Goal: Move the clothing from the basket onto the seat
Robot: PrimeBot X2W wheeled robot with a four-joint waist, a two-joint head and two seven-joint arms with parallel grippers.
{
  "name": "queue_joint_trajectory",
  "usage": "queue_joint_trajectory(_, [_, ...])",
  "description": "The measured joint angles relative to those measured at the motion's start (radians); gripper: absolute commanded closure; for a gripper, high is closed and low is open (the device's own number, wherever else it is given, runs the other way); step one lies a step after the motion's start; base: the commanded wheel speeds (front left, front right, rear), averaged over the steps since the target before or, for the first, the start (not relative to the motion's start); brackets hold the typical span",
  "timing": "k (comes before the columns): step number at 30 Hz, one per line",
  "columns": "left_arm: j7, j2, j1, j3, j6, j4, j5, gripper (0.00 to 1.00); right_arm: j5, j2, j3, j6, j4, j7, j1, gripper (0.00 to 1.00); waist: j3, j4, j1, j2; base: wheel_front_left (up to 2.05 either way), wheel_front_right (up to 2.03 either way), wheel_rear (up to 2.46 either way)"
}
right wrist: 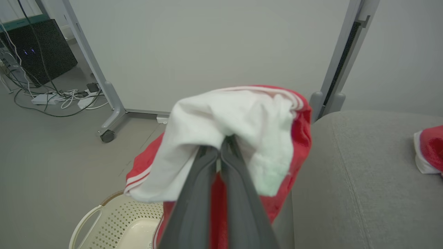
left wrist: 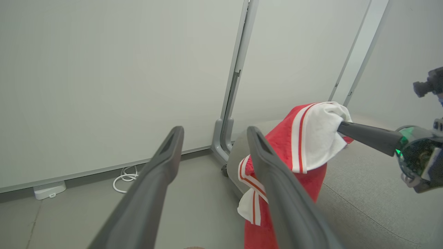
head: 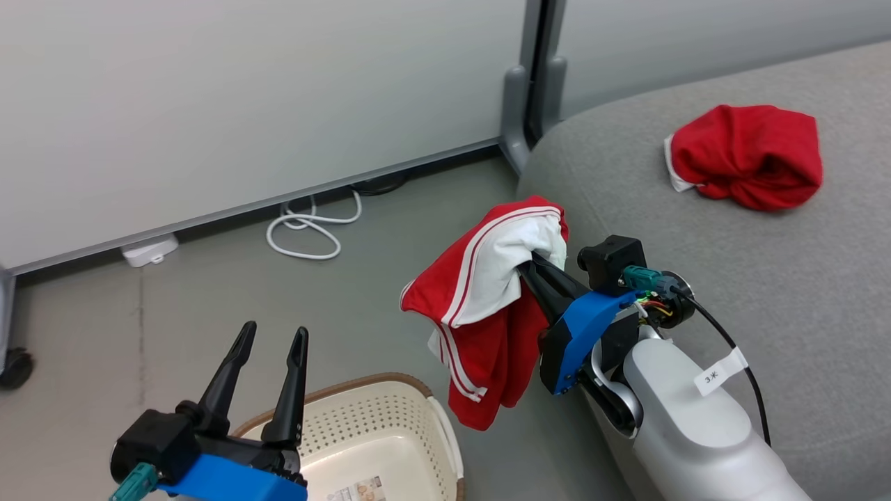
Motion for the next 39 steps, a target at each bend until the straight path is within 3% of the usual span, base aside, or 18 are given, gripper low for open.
queue_joint_trajectory(9, [0.0, -0.046, 0.033, 0.063, -0.032, 0.003, 0.062, 0.0, -0.026, 0.0, -0.012, 0.0, -0.05, 0.012, 0.022, 1.0, 0.023, -0.112, 0.0, 0.0, 0.0, 0.0, 0.0])
queue_joint_trajectory(22, [0.0, -0.028, 0.023, 0.052, -0.039, -0.001, 0.088, 0.0, -0.001, 0.0, -0.042, 0.0, -0.123, 0.013, 0.057, 1.0, 0.057, -0.301, -0.0001, 0.0, 0.0, 0.0, 0.0])
queue_joint_trajectory(39, [0.0, 0.032, -0.073, -0.045, -0.04, 0.041, 0.045, 0.0, -0.029, -0.001, -0.128, 0.0, -0.19, 0.011, 0.114, 1.0, 0.119, -0.334, 0.0, 0.0, 0.0, 0.0, 0.0])
